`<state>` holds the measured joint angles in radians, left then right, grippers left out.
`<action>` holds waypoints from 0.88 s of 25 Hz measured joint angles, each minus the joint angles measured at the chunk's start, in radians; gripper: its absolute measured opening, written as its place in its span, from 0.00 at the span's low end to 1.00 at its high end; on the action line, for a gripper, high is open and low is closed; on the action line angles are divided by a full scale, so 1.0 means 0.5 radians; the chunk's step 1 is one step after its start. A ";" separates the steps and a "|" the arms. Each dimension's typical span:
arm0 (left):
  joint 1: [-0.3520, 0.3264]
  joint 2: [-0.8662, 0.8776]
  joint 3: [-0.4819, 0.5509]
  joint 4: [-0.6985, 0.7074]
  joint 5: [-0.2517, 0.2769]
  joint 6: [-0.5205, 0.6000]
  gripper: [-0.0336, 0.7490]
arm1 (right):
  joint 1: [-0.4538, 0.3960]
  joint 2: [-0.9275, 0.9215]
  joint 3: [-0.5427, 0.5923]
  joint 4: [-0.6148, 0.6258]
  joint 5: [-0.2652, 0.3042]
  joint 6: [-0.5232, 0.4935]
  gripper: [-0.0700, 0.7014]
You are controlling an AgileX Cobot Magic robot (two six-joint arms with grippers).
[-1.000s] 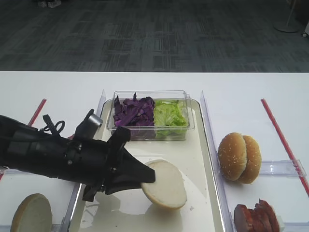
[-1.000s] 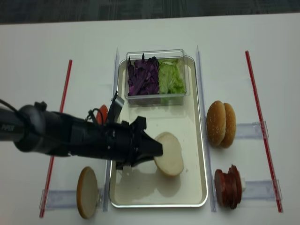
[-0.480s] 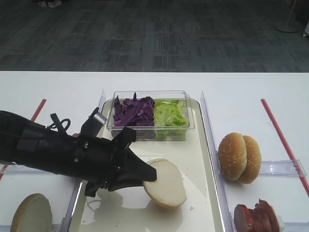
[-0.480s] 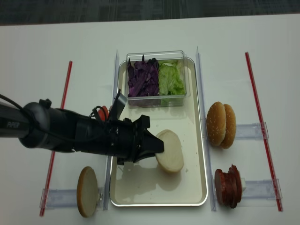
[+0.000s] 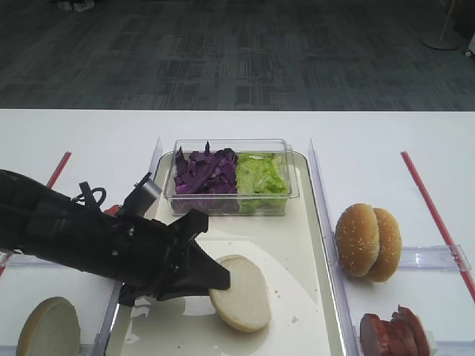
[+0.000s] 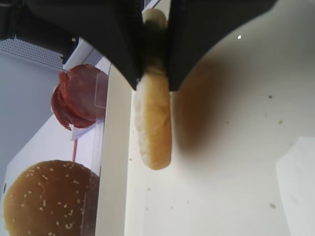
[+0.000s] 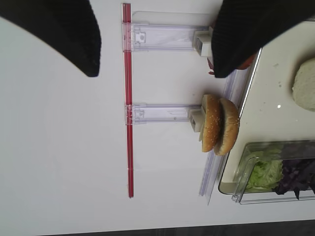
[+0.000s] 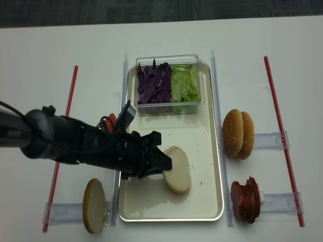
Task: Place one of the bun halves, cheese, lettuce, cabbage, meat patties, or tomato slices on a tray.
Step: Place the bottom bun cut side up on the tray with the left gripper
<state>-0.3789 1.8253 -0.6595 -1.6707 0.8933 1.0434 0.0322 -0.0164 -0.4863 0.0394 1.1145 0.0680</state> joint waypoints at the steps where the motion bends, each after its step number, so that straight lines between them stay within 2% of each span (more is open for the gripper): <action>1: 0.000 0.000 0.000 0.000 -0.021 0.000 0.15 | 0.000 0.000 0.000 0.000 0.000 0.000 0.75; 6: 0.000 0.000 0.000 0.045 -0.061 -0.003 0.20 | 0.000 0.000 0.000 0.000 0.000 0.000 0.75; 9: 0.000 0.000 -0.001 0.050 -0.061 -0.003 0.33 | 0.000 0.000 0.000 0.000 0.000 0.000 0.75; 12: 0.000 0.000 -0.001 0.050 -0.061 -0.003 0.51 | 0.000 0.000 0.000 0.000 0.000 0.000 0.75; 13: 0.000 0.000 -0.006 0.060 -0.061 -0.003 0.53 | 0.000 0.000 0.000 0.000 0.000 0.000 0.75; 19: 0.000 0.000 -0.121 0.135 -0.023 -0.043 0.57 | 0.000 0.000 0.000 0.000 0.000 0.000 0.75; 22: 0.000 0.000 -0.249 0.489 -0.016 -0.379 0.58 | 0.000 0.000 0.000 0.000 0.000 0.000 0.75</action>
<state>-0.3789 1.8253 -0.7841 -1.4264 0.8853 0.8537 0.0322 -0.0164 -0.4863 0.0394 1.1145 0.0680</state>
